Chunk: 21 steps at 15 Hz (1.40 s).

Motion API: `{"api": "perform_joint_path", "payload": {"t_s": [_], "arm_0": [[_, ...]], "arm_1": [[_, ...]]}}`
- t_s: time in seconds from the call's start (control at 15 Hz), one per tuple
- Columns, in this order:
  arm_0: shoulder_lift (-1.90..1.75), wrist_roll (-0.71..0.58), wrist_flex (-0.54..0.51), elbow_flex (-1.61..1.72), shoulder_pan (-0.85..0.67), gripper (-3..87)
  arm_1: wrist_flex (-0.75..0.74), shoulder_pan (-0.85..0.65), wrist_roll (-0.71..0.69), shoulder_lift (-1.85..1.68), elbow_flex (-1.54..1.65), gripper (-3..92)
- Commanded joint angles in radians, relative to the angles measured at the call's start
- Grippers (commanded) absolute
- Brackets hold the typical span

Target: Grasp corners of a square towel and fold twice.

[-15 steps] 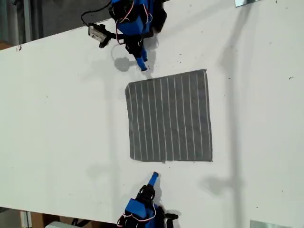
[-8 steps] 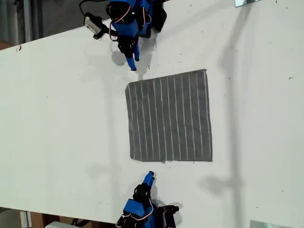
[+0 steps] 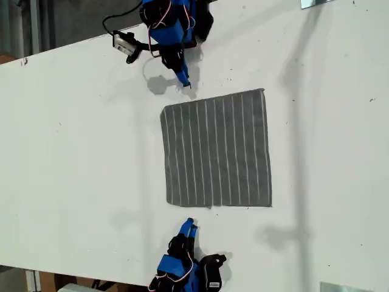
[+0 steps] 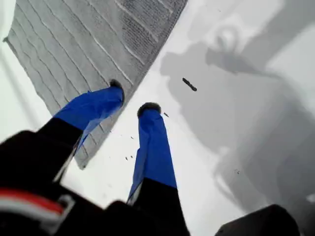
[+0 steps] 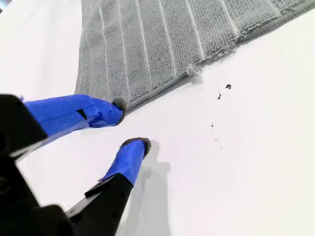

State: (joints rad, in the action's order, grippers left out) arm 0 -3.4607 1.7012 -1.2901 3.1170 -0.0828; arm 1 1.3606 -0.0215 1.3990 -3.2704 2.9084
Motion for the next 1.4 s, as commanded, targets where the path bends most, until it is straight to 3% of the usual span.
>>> {"api": "perform_joint_path", "payload": {"t_s": [0.0, 0.13, 0.27, 0.33, 0.47, 0.67, 0.87, 1.07, 1.33], "arm_0": [[0.095, -0.092, 0.095, -0.147, -0.020, 11.0], [0.825, -0.141, 0.110, -0.548, -0.021, 11.5], [1.494, -0.146, 0.005, -0.904, -0.002, 13.5], [1.612, -0.167, 0.057, -0.914, -0.021, 13.7], [1.594, -0.213, 0.233, -0.779, -0.077, 14.0], [1.497, -0.225, 0.295, -0.681, -0.126, 14.4], [1.491, -0.227, 0.307, -0.667, -0.121, 15.3], [1.488, -0.230, 0.310, -0.661, -0.120, 16.2], [1.485, -0.230, 0.313, -0.657, -0.117, 15.9]], "arm_1": [[-0.149, 0.063, -0.067, 0.373, -0.299, 16.5], [-0.106, 0.161, -0.081, 1.062, -0.724, 17.9], [-0.064, 0.301, -0.049, 1.433, -0.939, 21.8], [-0.040, 0.394, 0.005, 1.549, -1.011, 25.2], [0.011, 0.571, 0.127, 1.661, -1.118, 26.7], [-0.052, 0.718, 0.229, 1.738, -1.204, 27.2], [-0.052, 0.736, 0.179, 2.023, -1.440, 29.6], [-0.137, 0.703, 0.150, 2.094, -1.434, 29.7], [-0.133, 0.672, 0.132, 2.128, -1.396, 28.1]]}}
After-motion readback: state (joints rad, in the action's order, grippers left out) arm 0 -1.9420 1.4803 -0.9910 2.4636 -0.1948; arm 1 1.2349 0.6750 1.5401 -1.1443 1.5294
